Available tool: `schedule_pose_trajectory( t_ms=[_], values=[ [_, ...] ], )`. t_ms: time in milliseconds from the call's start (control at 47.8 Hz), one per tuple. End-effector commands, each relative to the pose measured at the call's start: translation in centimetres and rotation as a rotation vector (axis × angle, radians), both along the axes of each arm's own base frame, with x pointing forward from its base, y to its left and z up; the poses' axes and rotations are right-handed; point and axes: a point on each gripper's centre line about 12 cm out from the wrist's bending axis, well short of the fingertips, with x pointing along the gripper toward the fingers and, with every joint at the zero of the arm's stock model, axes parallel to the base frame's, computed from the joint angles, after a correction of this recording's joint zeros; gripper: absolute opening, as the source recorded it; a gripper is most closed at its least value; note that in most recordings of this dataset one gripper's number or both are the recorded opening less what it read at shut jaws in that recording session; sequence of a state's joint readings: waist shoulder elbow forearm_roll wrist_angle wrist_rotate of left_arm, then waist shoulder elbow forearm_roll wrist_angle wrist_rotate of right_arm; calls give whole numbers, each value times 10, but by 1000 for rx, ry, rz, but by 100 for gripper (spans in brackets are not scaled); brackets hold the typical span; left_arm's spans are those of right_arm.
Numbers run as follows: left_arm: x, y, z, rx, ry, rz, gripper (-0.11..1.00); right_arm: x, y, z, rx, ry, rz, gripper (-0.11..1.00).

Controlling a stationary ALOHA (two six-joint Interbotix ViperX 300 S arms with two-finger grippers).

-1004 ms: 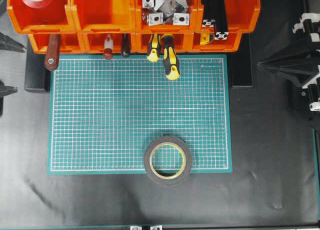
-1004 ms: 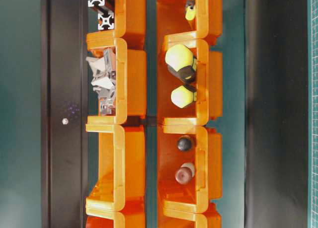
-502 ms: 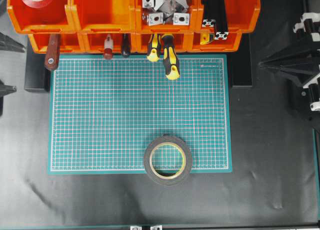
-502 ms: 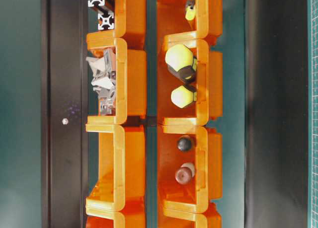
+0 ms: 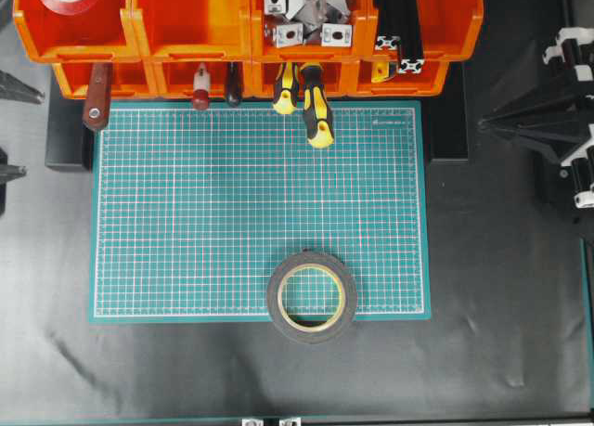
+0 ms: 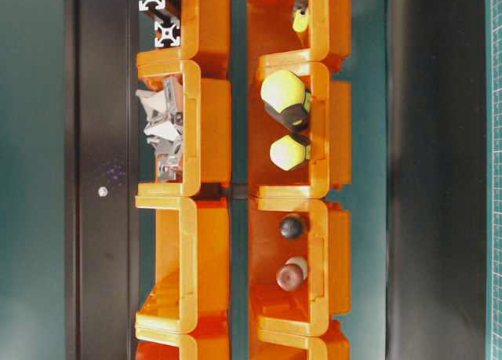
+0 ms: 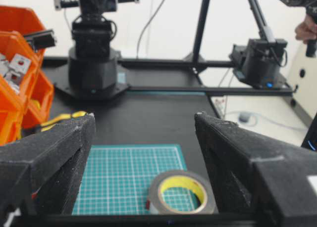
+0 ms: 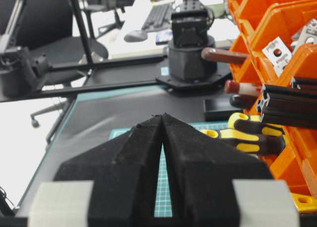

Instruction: Pick foam from container rack with left arm.

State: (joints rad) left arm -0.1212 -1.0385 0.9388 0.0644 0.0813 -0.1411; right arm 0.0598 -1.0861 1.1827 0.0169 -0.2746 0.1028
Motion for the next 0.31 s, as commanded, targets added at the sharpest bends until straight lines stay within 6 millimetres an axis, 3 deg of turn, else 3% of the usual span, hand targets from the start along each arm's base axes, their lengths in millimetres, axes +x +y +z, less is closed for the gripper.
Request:
schedule_pose_trajectory(
  t_ms=[0,293],
  values=[
    [-4,1,8,-15,-38,0,78,0,1,8,0,-23,6,0],
    [-12,-1,8,-2,-68,-14,78,-8,1,10,-18,-29,10,0]
  ],
)
